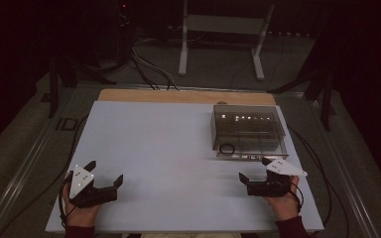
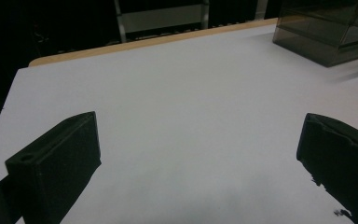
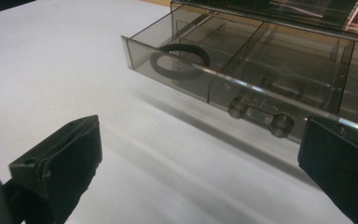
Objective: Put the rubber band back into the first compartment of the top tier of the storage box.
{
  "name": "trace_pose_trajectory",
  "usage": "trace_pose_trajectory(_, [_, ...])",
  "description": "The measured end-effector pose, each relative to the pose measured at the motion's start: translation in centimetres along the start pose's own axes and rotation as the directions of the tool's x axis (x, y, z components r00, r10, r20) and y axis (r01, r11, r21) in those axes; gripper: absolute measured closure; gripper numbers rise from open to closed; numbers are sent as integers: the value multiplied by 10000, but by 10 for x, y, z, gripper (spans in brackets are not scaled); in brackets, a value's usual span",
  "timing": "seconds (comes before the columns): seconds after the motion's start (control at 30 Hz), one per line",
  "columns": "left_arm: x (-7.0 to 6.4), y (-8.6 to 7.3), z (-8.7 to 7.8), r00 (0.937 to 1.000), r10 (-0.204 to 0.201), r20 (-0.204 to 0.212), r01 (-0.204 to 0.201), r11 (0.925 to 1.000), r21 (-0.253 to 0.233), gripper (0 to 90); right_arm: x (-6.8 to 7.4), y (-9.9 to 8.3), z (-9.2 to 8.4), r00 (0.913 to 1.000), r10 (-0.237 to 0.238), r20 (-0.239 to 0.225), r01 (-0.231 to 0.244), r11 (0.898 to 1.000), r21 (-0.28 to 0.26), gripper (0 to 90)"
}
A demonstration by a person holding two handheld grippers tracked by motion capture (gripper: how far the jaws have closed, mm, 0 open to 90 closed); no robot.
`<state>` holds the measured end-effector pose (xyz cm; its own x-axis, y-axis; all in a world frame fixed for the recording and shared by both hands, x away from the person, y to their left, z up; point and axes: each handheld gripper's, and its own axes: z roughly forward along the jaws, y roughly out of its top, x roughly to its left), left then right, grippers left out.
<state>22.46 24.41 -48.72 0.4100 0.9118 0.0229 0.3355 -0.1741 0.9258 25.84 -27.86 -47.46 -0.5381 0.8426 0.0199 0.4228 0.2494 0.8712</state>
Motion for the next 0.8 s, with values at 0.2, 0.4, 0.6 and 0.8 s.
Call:
trace_pose_trajectory(0.2, [0, 0, -1, 10000, -15, 70, 16, 10000, -66, 5, 0, -5, -1, 10000, 0, -13, 0, 10000, -66, 1])
trace_pose_trajectory(0.4, [3, 0, -3, 9998, -156, 83, 157, 9997, -203, 5, -3, -11, -3, 10000, 42, 64, -40, 9997, -241, 1])
trace_pose_trajectory(0.6, [3, 1, -6, 9998, -182, 66, 184, 9993, -335, 5, -5, -16, -9, 9997, 212, 89, -209, 9990, -391, 1])
trace_pose_trajectory(0.8, [5, 0, -8, 9997, -222, 87, 226, 9990, -378, 5, -7, -21, -11, 9993, 332, 145, -326, 9987, -387, 1])
